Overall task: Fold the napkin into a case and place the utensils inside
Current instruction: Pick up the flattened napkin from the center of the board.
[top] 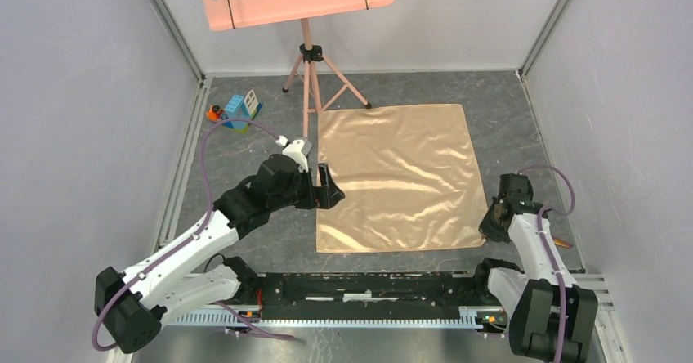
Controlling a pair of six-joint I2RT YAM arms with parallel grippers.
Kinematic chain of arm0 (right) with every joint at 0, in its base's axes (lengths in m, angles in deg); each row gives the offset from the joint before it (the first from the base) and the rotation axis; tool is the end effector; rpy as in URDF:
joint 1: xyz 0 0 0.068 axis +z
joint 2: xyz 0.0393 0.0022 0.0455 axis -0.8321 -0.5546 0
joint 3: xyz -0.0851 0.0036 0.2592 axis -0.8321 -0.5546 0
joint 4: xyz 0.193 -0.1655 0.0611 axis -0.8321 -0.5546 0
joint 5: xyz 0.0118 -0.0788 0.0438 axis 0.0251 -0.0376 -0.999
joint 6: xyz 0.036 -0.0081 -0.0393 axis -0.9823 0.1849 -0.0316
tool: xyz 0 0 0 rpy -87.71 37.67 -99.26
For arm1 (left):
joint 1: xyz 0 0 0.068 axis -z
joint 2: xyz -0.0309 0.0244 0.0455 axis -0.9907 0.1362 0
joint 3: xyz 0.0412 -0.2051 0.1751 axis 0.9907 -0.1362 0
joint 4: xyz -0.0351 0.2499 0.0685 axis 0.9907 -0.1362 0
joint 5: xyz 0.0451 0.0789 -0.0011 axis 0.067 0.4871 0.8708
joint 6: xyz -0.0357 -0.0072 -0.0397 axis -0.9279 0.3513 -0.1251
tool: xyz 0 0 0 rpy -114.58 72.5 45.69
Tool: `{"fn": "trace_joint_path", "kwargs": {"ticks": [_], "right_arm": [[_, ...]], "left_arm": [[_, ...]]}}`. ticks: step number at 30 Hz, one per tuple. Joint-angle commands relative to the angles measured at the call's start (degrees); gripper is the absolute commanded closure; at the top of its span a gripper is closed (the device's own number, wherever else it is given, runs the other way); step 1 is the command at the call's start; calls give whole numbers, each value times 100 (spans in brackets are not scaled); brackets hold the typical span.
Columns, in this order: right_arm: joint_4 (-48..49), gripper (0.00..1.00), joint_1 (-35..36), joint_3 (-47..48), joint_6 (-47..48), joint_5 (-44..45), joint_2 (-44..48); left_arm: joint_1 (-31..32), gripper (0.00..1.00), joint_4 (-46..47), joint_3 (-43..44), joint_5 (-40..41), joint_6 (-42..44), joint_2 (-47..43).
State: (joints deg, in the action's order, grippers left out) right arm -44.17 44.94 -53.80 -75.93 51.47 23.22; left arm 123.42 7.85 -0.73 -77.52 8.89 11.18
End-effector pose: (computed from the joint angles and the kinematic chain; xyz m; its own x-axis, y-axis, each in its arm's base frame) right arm 0.1434 -0.0325 0.1558 -0.7449 0.5863 -0.3183 0.6062 0.7941 0.0443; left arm 0.1518 -0.1349 0.2801 -0.7362 -0.1307 -0.6640 0.3124 0.8047 -0.5048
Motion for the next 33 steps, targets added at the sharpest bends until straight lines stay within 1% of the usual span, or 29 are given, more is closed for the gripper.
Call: {"fn": "trace_joint_path", "kwargs": {"ticks": [1,3,4,6,8,10,12,14,16,17,18,20,25,29,33], "right_arm": [[89,100,-9,-326,55,16,56],[110,100,-9,-336,13,-66,127],[145,100,-6,-330,11,-132,173],[177,100,-2,-275,-19,-106,265],[175,100,-5,-187,-74,-1,323],[182,100,7,-148,-96,205,408],[184,100,93,-229,-222,534,531],[344,100,145,-389,-280,456,636],[535,100,144,-496,-322,356,684],[550,100,144,-489,-345,332,652],[577,100,144,-470,-316,276,612],[575,100,153,-427,-250,265,546],[706,100,316,-455,-218,243,473],[763,100,347,-518,-203,186,464],[791,100,355,-502,-193,170,423]], "left_arm": [[-21,0,-486,-97,115,-611,279],[-21,0,-973,-4,177,-1036,699],[0,0,-1130,3,179,-1377,860],[143,1,-1500,-62,337,-2266,1118],[374,6,-1971,-93,515,-3218,1271],[732,7,-2476,35,868,-4235,1472],[1013,8,-2928,235,1089,-4939,1760],[1142,12,-3129,312,1108,-5466,2104],[1149,26,-3122,260,955,-5912,2355],[1148,34,-3120,255,934,-6080,2423],[1146,39,-3125,256,924,-6200,2492],[1147,43,-3123,324,945,-6441,2556],[1148,43,-3316,639,941,-6722,2891],[1155,40,-3281,762,784,-6744,3194],[1165,42,-3151,726,667,-6774,3344]]}}
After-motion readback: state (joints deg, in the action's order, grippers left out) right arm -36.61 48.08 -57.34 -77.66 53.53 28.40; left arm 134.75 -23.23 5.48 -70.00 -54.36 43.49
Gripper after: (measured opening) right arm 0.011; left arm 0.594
